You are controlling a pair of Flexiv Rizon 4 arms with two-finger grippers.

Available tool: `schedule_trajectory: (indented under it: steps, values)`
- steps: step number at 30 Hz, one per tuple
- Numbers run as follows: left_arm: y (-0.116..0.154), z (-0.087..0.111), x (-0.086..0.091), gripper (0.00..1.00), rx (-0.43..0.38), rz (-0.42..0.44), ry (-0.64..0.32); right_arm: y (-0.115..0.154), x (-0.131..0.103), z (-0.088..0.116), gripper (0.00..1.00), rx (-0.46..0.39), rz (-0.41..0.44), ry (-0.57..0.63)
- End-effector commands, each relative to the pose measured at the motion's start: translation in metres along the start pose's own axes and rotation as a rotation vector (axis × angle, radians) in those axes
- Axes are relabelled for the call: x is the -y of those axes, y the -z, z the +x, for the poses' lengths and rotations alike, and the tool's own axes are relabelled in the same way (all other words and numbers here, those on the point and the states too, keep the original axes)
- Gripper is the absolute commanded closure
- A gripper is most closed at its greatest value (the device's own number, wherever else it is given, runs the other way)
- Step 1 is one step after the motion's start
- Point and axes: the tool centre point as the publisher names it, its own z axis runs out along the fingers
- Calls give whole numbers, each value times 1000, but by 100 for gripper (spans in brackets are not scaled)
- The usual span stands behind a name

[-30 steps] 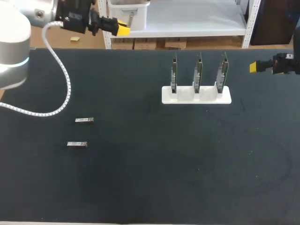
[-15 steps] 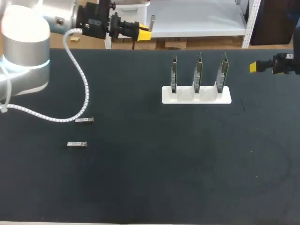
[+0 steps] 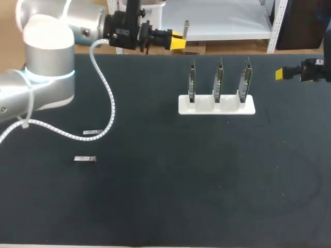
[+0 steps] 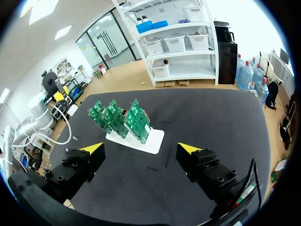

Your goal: Pick up the optical module with the left hand, and insert it into the network port with the right hand.

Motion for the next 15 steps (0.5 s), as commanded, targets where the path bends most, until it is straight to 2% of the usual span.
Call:
schedule_trajectory:
  steps: [1, 6, 15]
  values:
    - [-11, 3, -4, 100, 27, 7, -10, 0, 0, 0, 0, 0, 0, 0]
    - [-19, 3, -2, 100, 73, -19, -50, 0, 0, 0, 0, 0, 0, 0]
    - [-34, 11, -5, 100, 98, -35, -43, 0, 0, 0, 0, 0, 0, 0]
